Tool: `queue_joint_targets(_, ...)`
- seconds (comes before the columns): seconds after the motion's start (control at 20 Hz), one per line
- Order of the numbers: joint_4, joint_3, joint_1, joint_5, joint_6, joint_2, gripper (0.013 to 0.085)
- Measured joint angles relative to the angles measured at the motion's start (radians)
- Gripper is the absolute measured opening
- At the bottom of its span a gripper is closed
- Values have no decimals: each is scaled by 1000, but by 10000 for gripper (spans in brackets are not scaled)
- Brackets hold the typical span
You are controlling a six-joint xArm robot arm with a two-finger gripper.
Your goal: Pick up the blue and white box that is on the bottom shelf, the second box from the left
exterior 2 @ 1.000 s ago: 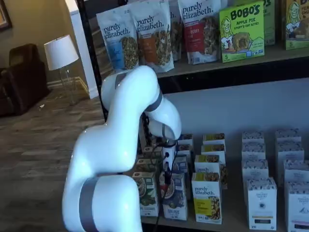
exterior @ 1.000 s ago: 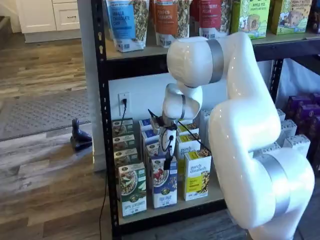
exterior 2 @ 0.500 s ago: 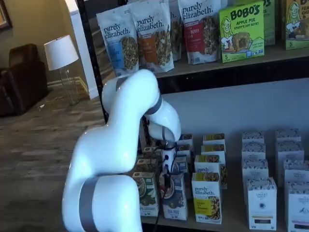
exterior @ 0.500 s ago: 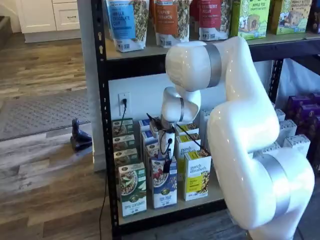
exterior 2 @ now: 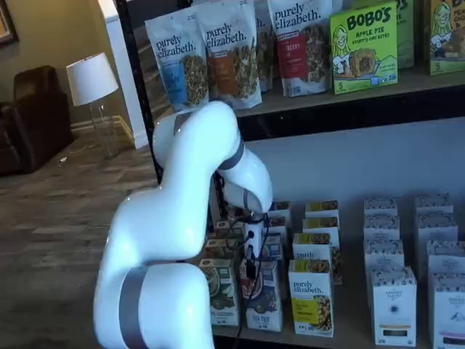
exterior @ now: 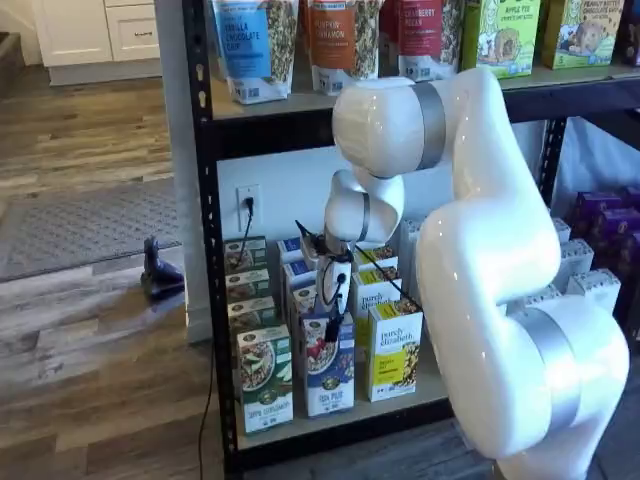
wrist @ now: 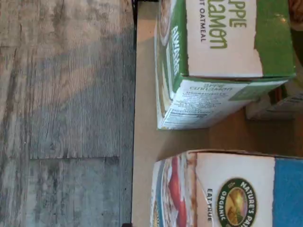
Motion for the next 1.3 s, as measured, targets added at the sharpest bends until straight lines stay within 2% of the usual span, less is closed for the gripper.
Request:
queue_joint_targets(0.4,0,-14,-1,-12,0,5,850)
queue_joint_targets(0.95,-52,-65,-1,13,43,50,850)
queue_joint_targets(1.3,-99,-80,10,13,91,76,850)
